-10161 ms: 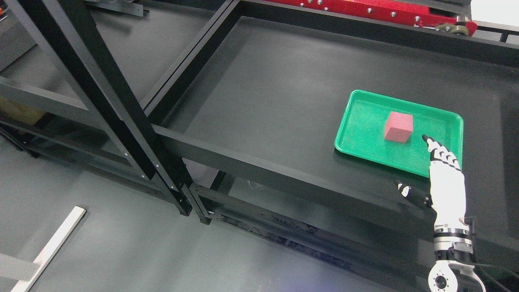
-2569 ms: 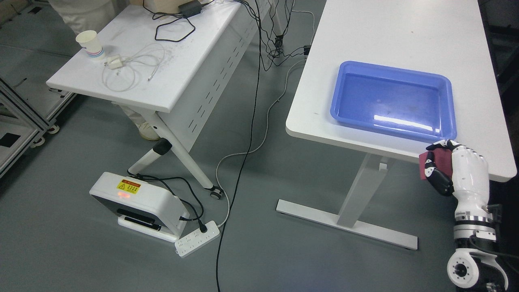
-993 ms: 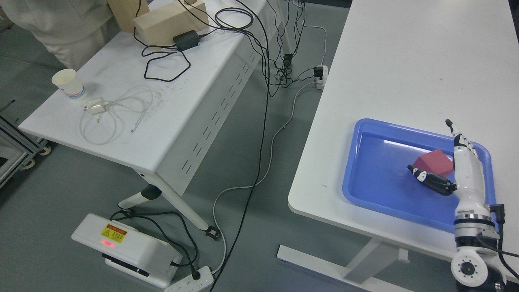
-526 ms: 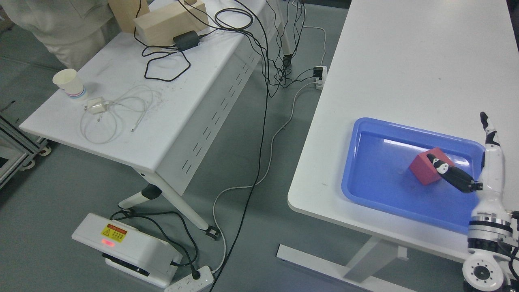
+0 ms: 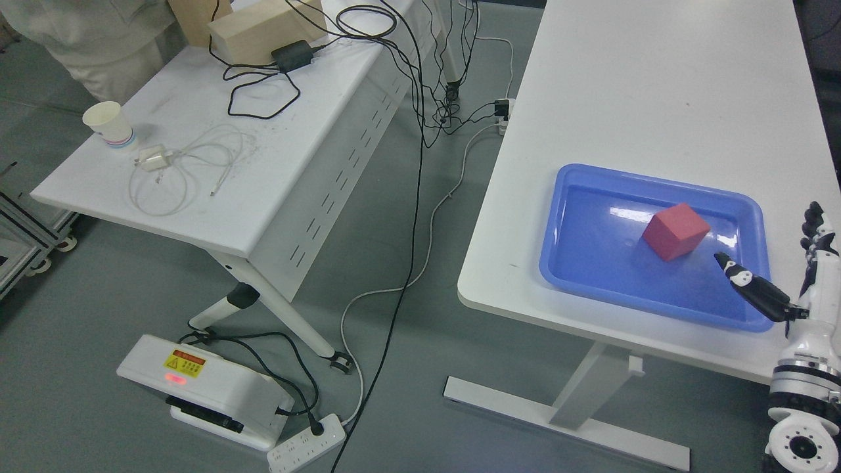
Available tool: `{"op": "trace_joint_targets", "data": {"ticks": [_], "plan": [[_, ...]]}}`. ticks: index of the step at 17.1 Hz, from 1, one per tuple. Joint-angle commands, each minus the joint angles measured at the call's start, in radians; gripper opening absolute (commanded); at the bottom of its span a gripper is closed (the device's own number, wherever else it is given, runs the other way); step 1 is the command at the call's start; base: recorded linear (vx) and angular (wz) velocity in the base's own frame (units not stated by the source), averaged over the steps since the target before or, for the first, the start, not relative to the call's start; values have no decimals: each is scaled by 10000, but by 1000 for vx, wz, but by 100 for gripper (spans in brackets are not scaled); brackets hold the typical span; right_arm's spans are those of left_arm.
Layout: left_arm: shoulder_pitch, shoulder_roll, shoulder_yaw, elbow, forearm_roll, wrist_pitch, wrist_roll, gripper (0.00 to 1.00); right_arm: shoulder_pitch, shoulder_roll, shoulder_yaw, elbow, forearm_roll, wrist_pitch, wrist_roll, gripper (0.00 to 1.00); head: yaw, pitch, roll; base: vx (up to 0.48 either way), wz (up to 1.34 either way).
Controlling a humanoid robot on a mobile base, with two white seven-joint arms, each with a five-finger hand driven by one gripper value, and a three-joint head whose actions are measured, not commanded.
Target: Pick pink block from left shelf to tray
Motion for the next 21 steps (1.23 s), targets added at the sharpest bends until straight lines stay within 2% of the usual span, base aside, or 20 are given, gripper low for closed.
{"op": "trace_joint_targets", "data": {"ticks": [1, 4, 21], "plan": [[-231, 175, 0, -175, -15, -5, -3, 100, 23, -175, -90, 40, -514, 378, 743, 100, 0, 0, 0, -192, -107], [-231, 175, 0, -175, -15, -5, -3, 100, 69, -175, -121, 86, -514, 394, 1237, 100, 0, 0, 0, -184, -87], [-231, 175, 0, -175, -15, -5, -3, 100, 192, -175, 32, 193, -529, 318, 1176, 100, 0, 1, 0, -159, -236]]}}
